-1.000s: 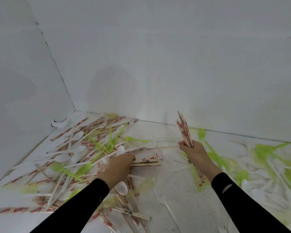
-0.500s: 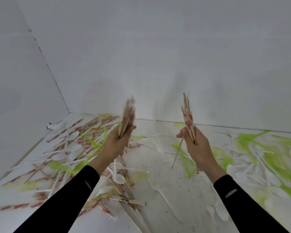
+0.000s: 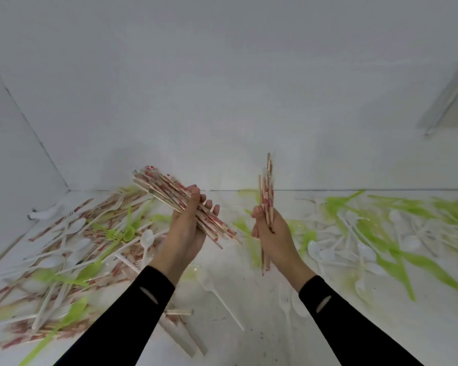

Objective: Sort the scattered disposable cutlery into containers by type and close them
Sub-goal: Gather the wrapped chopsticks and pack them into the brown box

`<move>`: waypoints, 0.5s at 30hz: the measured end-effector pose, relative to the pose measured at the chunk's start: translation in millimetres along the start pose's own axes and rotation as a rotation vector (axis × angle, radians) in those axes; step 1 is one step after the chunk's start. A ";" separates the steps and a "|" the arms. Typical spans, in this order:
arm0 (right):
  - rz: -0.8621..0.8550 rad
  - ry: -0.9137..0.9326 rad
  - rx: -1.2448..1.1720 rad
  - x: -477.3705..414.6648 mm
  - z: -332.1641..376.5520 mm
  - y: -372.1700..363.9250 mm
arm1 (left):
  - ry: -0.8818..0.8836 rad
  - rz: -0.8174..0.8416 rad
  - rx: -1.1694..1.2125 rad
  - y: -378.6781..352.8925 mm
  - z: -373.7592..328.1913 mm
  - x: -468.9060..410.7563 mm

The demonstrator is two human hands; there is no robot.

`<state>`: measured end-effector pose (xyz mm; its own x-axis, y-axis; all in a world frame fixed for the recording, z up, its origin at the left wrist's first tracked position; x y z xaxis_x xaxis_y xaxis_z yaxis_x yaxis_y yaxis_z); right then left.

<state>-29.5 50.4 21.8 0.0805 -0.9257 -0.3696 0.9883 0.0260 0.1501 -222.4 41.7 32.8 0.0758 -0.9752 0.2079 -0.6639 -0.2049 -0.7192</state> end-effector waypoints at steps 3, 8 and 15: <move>-0.153 -0.003 -0.081 9.4 5.0 39.0 | 0.031 0.038 0.047 -45.9 40.3 -3.4; -0.342 0.033 -0.074 23.5 16.4 115.1 | 0.216 0.134 -0.123 -136.0 139.8 20.2; -0.621 -0.127 -0.201 55.3 24.4 293.7 | 0.330 0.076 -0.325 -195.1 241.9 24.2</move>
<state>262.1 -2.3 67.8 -0.5152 -0.8283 -0.2200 0.8522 -0.4679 -0.2341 88.9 37.9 17.7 -0.1881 -0.8968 0.4004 -0.8612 -0.0455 -0.5063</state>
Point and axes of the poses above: each hand's wrist, its own x-axis away from the middle knuckle, its own y-axis out of the back of the hand, z = x × y, the point moved 9 cm from there along -x, towards the middle knuckle, and after that the axes turned 14 degrees about y, right-handed, at the moved point
